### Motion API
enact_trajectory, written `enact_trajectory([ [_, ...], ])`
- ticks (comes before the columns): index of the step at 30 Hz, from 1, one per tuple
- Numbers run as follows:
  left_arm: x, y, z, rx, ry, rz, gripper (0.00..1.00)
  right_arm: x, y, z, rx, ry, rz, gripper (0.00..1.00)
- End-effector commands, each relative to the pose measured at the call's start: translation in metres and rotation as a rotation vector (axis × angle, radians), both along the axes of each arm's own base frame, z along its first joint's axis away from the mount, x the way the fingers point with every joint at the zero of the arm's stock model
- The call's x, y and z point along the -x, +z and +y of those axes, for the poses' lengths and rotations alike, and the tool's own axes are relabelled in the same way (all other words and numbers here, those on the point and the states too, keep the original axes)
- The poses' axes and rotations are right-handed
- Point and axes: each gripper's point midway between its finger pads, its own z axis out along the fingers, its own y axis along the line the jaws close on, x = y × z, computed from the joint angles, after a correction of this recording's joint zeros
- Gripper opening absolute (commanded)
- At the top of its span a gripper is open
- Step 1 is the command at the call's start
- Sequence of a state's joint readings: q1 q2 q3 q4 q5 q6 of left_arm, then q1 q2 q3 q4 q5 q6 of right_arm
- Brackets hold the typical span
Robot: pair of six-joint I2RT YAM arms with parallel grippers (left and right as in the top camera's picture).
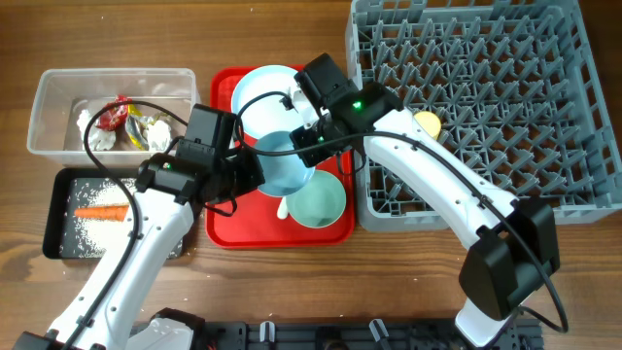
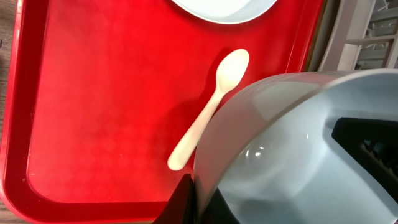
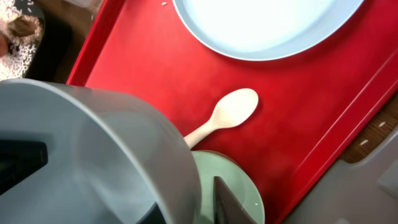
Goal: Sort waste into correct bins and load items into the dishwasher rack
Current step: 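Lift the bowl and pass it to the right gripper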
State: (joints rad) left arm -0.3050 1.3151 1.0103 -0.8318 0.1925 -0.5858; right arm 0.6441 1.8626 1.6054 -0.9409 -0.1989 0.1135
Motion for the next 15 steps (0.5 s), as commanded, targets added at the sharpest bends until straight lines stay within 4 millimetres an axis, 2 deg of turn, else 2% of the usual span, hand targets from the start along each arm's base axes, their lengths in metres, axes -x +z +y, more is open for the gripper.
enact_trajectory([
  [1,-0.003,0.008,-0.003,0.012,-0.009,-0.019,0.04,-0.004,-0.010,-0.007,0.034,-0.020,0.003,0.04],
  [5,-0.003,0.008,-0.003,0.013,-0.009,-0.024,0.06,-0.004,-0.010,-0.007,0.033,-0.020,0.002,0.04],
  [10,-0.008,0.018,-0.005,0.028,-0.010,-0.069,0.20,-0.008,-0.008,-0.004,0.021,-0.020,-0.013,0.04],
  [14,-0.013,0.035,-0.004,0.041,-0.020,-0.143,0.54,-0.016,-0.004,0.001,-0.010,-0.045,-0.038,0.04],
  [15,-0.014,0.040,-0.002,0.044,-0.015,-0.160,0.59,-0.018,-0.003,0.003,-0.017,-0.046,-0.046,0.04],
])
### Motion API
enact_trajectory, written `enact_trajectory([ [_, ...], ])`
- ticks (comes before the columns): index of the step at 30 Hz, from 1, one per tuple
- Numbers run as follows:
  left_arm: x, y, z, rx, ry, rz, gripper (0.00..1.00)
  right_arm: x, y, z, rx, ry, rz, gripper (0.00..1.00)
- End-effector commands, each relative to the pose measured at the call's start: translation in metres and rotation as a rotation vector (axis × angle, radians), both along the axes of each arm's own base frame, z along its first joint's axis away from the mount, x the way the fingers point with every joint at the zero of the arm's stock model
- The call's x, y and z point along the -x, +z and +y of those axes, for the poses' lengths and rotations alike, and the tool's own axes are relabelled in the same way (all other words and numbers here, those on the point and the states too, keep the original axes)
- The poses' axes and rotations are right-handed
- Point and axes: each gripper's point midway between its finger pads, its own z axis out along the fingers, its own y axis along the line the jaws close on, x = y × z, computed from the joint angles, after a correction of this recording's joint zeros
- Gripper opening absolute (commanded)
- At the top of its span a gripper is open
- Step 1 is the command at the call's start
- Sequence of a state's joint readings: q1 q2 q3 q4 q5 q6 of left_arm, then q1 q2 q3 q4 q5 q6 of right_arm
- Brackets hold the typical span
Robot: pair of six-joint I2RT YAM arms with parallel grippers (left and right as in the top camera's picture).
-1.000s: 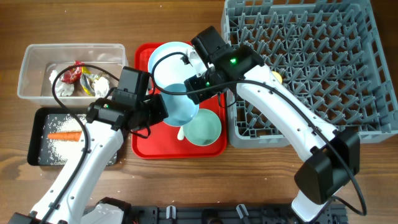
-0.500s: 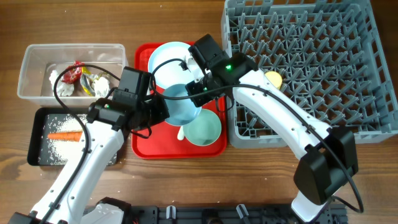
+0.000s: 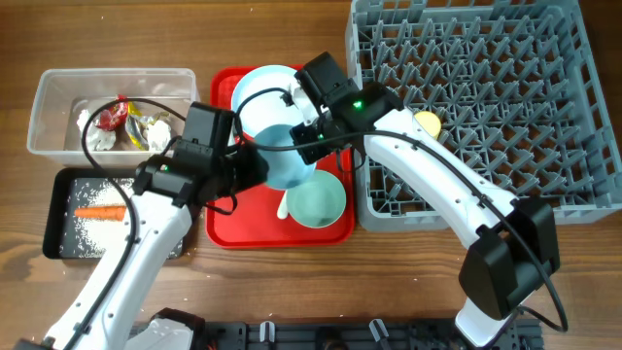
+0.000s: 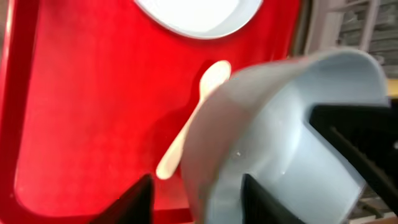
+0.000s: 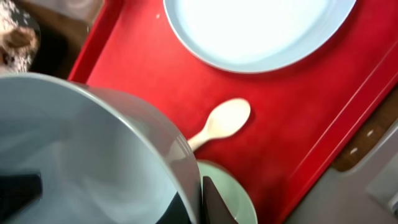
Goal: Sort waste into correct bins and load items into the dishwasher rack
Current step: 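Lift the bowl and pass it to the right gripper, then carry the light blue bowl with the right gripper into the rack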
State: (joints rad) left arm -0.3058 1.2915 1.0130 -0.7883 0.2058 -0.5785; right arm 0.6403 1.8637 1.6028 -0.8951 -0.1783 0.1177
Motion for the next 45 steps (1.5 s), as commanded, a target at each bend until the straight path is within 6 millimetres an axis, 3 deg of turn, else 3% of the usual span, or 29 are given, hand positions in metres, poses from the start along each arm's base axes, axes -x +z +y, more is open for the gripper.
enact_trajectory([
  [1,-0.006,0.031,0.005,0.017,0.004,-0.108,0.61,-0.009,-0.004,0.002,-0.013,-0.032,-0.010,0.04],
  [6,-0.013,0.042,0.030,0.011,0.082,-0.147,0.73,-0.027,0.000,-0.009,-0.030,-0.086,-0.038,0.04],
  [9,-0.016,0.044,0.041,0.010,0.117,-0.155,0.96,-0.053,0.002,-0.038,0.025,-0.174,-0.105,0.04],
  [10,-0.016,0.044,0.042,0.010,0.122,-0.155,1.00,-0.061,0.005,-0.048,0.042,-0.205,-0.130,0.04],
  [16,-0.016,0.044,0.043,0.010,0.125,-0.154,1.00,-0.129,0.054,-0.121,0.144,-0.401,-0.391,0.04],
  [21,-0.016,0.044,0.043,0.010,0.125,-0.154,1.00,-0.172,0.098,-0.180,0.386,-0.474,-0.680,0.04],
  [23,-0.016,0.044,0.043,0.010,0.125,-0.154,1.00,-0.188,0.119,-0.186,0.455,-0.414,-0.798,0.04],
  [26,-0.016,0.044,0.043,0.010,0.125,-0.154,1.00,-0.206,0.133,-0.190,0.559,-0.301,-0.911,0.04],
  [28,-0.016,0.044,0.043,0.010,0.125,-0.154,1.00,-0.217,0.139,-0.204,0.665,-0.315,-0.973,0.04],
  [31,-0.016,0.044,0.043,0.010,0.125,-0.154,1.00,-0.231,0.131,-0.225,0.813,-0.315,-0.991,0.04],
  [35,-0.016,0.044,0.043,0.010,0.125,-0.154,1.00,-0.251,0.099,-0.251,1.014,-0.228,-0.950,0.04],
  [41,-0.016,0.044,0.043,0.010,0.125,-0.154,1.00,-0.262,0.046,-0.255,1.095,-0.129,-0.868,0.04],
  [45,-0.016,0.044,0.043,0.010,0.125,-0.154,1.00,-0.259,0.041,-0.259,1.119,-0.146,-0.842,0.04],
])
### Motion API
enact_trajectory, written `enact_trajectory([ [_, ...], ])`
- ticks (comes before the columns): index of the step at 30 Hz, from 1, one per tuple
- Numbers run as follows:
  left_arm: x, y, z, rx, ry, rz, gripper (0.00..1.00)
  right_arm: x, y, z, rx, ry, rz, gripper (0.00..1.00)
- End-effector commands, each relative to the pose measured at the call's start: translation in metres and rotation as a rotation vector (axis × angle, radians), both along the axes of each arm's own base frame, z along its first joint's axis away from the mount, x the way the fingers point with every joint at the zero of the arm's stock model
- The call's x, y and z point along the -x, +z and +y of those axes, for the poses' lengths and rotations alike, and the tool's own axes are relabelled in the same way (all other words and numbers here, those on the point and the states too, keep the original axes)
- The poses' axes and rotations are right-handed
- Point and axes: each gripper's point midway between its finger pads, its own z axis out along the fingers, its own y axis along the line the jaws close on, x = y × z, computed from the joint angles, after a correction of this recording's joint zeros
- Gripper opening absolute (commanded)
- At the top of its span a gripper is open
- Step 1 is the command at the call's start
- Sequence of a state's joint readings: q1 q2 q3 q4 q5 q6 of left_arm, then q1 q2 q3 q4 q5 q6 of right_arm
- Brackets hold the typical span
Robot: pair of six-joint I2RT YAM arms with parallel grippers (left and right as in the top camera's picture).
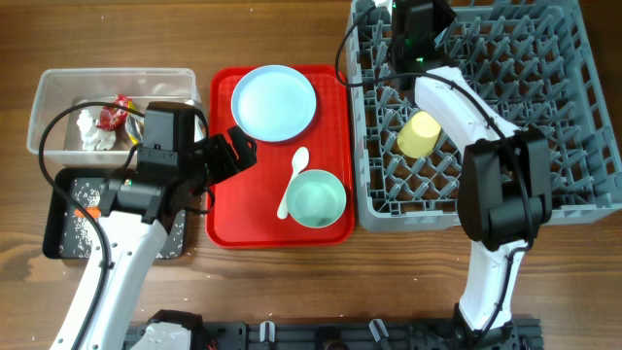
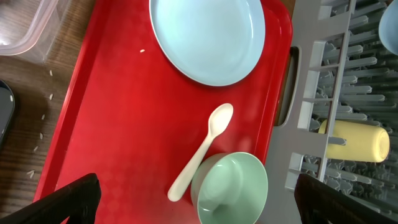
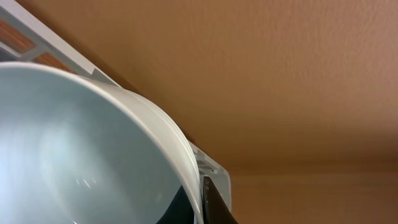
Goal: Sort waste into correct bins and load items into the dishwasher rack
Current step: 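Carry the light blue bowl with the right gripper into the rack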
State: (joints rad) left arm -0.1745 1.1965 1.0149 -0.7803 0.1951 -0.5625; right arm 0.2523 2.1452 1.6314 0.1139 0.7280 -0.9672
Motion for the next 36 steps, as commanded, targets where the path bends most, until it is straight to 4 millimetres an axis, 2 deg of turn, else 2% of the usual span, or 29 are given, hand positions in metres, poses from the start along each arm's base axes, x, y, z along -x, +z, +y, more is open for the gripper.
enact_trajectory([
  [1,-0.004,0.014,0.002,-0.002,0.002,-0.045,1.00,0.005,-0.008,-0.007,0.048,-0.053,0.024,0.04],
  [3,-0.004,0.014,0.002,-0.001,0.002,-0.044,1.00,0.009,-0.006,-0.011,0.060,-0.093,0.017,0.04],
  [8,-0.004,0.014,0.002,-0.001,0.002,-0.044,1.00,0.012,-0.020,-0.009,0.029,-0.076,0.067,0.04],
  [14,-0.004,0.014,0.002,-0.002,0.002,-0.044,1.00,0.006,-0.017,-0.006,0.033,-0.036,0.056,0.05],
  [19,-0.004,0.014,0.002,-0.001,0.002,-0.044,1.00,-0.001,-0.004,-0.013,0.084,-0.016,0.032,0.04],
  [25,-0.004,0.014,0.002,-0.001,0.002,-0.044,1.00,-0.004,-0.006,-0.014,0.074,-0.001,0.035,0.04],
  [32,-0.004,0.014,0.002,-0.001,0.002,-0.044,1.00,0.002,-0.023,-0.014,0.015,-0.021,0.068,0.04],
  [36,-0.004,0.014,0.002,-0.001,0.002,-0.045,1.00,0.003,-0.028,-0.007,0.014,0.002,0.095,0.04],
])
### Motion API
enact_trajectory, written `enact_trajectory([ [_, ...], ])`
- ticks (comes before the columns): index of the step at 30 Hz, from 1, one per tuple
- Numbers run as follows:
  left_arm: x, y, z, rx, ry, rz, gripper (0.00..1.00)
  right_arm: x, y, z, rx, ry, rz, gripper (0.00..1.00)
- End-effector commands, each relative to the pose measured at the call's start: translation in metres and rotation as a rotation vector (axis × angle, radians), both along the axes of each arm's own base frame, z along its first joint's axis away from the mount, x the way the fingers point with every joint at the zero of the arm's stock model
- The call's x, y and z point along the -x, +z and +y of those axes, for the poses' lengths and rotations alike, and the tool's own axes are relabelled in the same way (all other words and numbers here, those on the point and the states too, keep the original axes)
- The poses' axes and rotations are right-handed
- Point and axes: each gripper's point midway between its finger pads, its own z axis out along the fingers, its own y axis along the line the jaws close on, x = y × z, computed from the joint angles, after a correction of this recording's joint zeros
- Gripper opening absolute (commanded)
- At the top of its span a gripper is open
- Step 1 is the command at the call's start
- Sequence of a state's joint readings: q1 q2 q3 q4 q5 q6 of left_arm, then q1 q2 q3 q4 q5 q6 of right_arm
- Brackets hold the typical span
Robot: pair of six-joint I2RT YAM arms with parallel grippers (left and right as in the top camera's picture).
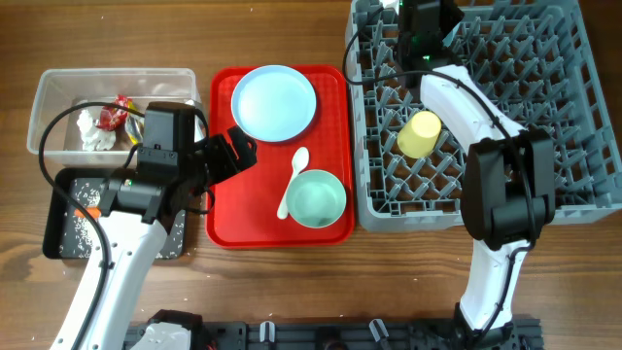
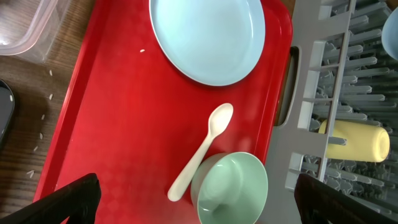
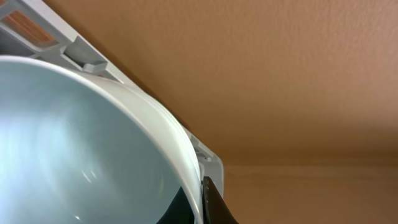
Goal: Sort waste into correct bins and load items into the dishwasher rack
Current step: 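Carry the light blue bowl with the right gripper into the rack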
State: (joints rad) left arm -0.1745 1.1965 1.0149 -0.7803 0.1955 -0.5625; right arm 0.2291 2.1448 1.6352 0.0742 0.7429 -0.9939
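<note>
My right gripper (image 3: 199, 190) is shut on the rim of a light-blue bowl (image 3: 81, 143), held over the far edge of the grey dishwasher rack (image 1: 486, 107). From overhead the right gripper (image 1: 420, 19) covers the bowl. A sliver of the bowl (image 2: 392, 25) shows in the left wrist view. My left gripper (image 1: 241, 151) hangs open and empty over the left side of the red tray (image 1: 225, 209). On the tray lie a pale-blue plate (image 1: 274, 102), a cream spoon (image 1: 293, 180) and a green bowl (image 1: 317, 199). A yellow cup (image 1: 421, 133) lies in the rack.
A clear tub (image 1: 58, 97) with wrappers stands at the far left. A black tray (image 1: 58, 219) in front of it holds rice and a carrot piece. Bare wood lies beyond the rack's far edge (image 3: 298, 81).
The right gripper has shifted a little along the rack's far edge, and the bowl fills slightly more of its view. The left arm has not moved.
Both grippers were on the light-blue bowl above the red tray. Then the left gripper was open and off it while the right kept hold. Later the right held the bowl at the rack's far edge and the left hung by the tray's left side, as now.
</note>
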Motion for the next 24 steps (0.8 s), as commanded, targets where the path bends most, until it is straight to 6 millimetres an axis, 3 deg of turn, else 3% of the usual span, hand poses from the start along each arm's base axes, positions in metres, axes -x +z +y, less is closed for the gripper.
enact_trajectory([
  [1,-0.004,0.014,0.002,-0.002,0.002,-0.045,1.00,0.000,-0.024,0.012,-0.022,0.033,0.049,0.04],
  [18,-0.004,0.014,0.002,-0.002,0.002,-0.044,1.00,-0.004,-0.022,0.027,-0.042,0.090,0.034,0.05],
  [24,-0.004,0.014,0.002,-0.002,0.002,-0.045,1.00,-0.012,-0.019,0.031,0.076,0.151,0.057,0.05],
])
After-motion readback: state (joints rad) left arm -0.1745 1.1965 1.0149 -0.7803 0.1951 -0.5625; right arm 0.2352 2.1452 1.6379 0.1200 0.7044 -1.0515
